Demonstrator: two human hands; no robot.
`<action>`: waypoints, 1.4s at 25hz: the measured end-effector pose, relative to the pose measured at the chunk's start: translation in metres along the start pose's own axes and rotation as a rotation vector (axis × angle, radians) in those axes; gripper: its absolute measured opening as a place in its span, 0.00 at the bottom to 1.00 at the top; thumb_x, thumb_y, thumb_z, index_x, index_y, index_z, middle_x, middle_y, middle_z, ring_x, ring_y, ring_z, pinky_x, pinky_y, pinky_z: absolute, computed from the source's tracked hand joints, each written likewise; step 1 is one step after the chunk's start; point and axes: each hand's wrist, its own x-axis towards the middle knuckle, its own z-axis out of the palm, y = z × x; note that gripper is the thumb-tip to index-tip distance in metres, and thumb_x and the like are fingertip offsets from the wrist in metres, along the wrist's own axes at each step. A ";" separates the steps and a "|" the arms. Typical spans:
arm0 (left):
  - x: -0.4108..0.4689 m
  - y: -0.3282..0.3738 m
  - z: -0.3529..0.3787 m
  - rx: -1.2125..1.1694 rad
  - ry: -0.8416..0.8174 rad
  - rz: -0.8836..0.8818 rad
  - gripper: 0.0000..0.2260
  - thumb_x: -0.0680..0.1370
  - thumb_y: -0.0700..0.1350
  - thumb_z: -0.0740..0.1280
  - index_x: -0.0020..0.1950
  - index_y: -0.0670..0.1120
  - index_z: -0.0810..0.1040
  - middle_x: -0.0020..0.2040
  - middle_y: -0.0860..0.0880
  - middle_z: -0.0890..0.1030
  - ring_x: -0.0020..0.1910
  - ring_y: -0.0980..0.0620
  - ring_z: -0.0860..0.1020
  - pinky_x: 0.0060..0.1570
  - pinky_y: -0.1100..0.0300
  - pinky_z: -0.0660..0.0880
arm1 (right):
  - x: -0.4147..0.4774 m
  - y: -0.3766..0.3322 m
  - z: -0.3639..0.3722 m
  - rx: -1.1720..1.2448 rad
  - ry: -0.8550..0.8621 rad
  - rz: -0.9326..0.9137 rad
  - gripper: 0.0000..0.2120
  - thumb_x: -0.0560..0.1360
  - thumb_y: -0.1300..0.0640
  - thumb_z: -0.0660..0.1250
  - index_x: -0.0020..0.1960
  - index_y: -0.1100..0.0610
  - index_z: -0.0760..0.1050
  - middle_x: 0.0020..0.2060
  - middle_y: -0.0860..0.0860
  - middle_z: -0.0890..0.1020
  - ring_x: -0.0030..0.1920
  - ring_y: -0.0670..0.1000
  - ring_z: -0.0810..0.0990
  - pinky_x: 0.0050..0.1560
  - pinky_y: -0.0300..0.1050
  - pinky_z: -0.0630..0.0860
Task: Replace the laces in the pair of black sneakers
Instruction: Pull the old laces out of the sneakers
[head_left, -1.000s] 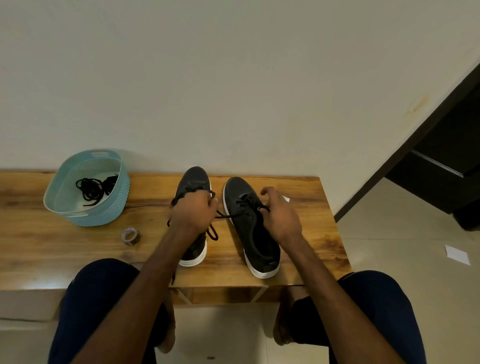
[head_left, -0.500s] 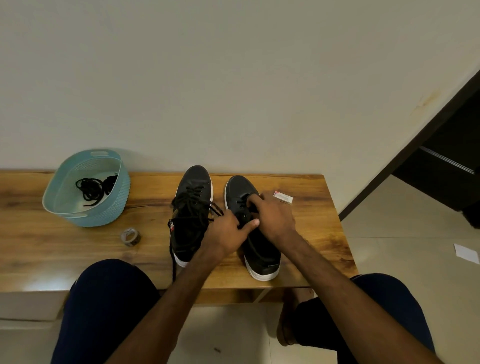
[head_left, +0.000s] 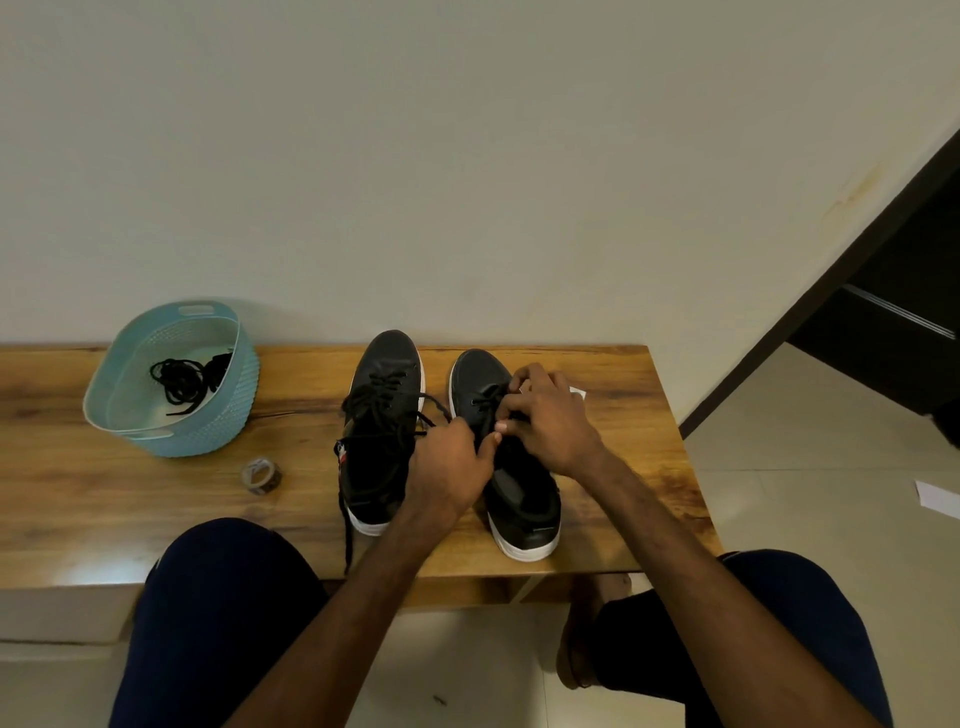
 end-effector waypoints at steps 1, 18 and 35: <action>0.001 -0.002 -0.002 -0.024 0.005 -0.023 0.14 0.82 0.54 0.62 0.47 0.43 0.76 0.39 0.47 0.78 0.36 0.51 0.77 0.32 0.58 0.72 | -0.001 -0.001 -0.008 0.041 0.024 -0.025 0.05 0.76 0.49 0.70 0.50 0.48 0.81 0.59 0.47 0.69 0.60 0.52 0.64 0.60 0.55 0.68; 0.004 -0.004 -0.011 -0.235 0.090 -0.055 0.11 0.80 0.46 0.65 0.60 0.45 0.71 0.45 0.50 0.79 0.40 0.54 0.79 0.34 0.64 0.75 | -0.005 -0.017 -0.028 0.005 -0.030 -0.089 0.08 0.79 0.51 0.67 0.51 0.53 0.83 0.51 0.49 0.78 0.56 0.51 0.74 0.58 0.51 0.68; 0.008 0.000 -0.006 -0.234 0.018 -0.066 0.08 0.80 0.48 0.63 0.47 0.45 0.77 0.36 0.46 0.81 0.32 0.46 0.81 0.35 0.49 0.82 | -0.005 -0.024 -0.006 -0.429 0.056 -0.090 0.12 0.80 0.53 0.65 0.63 0.52 0.72 0.59 0.49 0.78 0.63 0.53 0.72 0.65 0.55 0.63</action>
